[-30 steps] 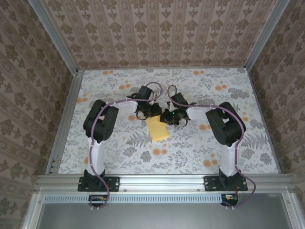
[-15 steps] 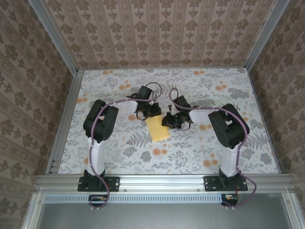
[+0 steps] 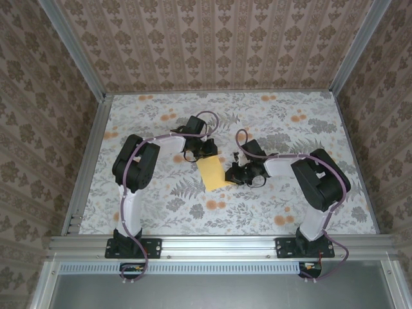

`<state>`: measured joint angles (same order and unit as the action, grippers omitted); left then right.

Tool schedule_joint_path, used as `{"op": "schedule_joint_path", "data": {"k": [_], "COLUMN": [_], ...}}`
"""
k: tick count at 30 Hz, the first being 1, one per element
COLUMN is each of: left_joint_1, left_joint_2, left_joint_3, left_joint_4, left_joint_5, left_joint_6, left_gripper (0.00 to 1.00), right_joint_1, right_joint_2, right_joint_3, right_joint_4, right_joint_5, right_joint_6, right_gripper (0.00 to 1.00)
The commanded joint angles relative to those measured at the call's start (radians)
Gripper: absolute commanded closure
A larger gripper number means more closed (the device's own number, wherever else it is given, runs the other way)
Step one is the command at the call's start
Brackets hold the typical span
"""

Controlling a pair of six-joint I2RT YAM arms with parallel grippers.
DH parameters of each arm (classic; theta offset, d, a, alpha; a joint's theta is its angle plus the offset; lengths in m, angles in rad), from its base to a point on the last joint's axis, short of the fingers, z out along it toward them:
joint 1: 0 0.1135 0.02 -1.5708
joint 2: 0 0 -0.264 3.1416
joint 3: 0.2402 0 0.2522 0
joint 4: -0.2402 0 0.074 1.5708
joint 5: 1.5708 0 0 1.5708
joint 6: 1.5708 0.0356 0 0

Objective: Fold a paper plane with a square sheet of paper (pick it up from the middle)
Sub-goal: Fold the square sheet of paper in half at the center of the table, then rotate the square sheet of paper at the center of the table.

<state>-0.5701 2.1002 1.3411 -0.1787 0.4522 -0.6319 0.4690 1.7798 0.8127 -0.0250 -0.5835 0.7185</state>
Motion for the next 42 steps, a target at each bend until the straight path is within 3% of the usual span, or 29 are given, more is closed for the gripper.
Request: {"op": "schedule_joint_path", "data": {"k": [1,6,11,17,20,28,34,42], "left_joint_1": [0.026,0.024,0.039,0.107,0.183,0.261,0.251,0.152], "left_joint_2": [0.043,-0.011,-0.151,-0.343,-0.436,-0.591,-0.601,-0.551], "left_joint_3": [-0.029,0.015,0.044,-0.078,-0.172,-0.351,-0.368,-0.326], "left_joint_4": [-0.068,-0.087,-0.106,-0.116,-0.135,-0.174,-0.185,-0.207], "left_joint_5": [-0.085,-0.035,-0.026,-0.132,-0.194,-0.239,-0.216,-0.209], "left_joint_6": [0.026,0.031,0.028,-0.023,-0.045,-0.04,-0.015,0.009], "left_gripper": [0.9,0.85,0.67,0.57,0.54,0.43,0.38,0.37], "right_joint_1": [0.008,0.009,0.019,0.079,0.105,0.118,0.095,0.05], "right_joint_2": [-0.028,-0.112,-0.13,0.038,0.152,0.38,0.407,0.335], "right_joint_3": [-0.041,0.017,0.158,0.406,0.537,0.781,0.774,0.656], "right_joint_4": [-0.068,-0.117,-0.219,-0.308,-0.352,-0.438,-0.449,-0.493], "right_joint_5": [-0.004,0.001,0.109,0.211,0.237,0.286,0.372,0.543], "right_joint_6": [0.021,-0.019,-0.146,-0.229,-0.242,-0.24,-0.191,-0.094], "right_gripper": [0.89,0.88,0.87,0.87,0.87,0.87,0.87,0.87]}}
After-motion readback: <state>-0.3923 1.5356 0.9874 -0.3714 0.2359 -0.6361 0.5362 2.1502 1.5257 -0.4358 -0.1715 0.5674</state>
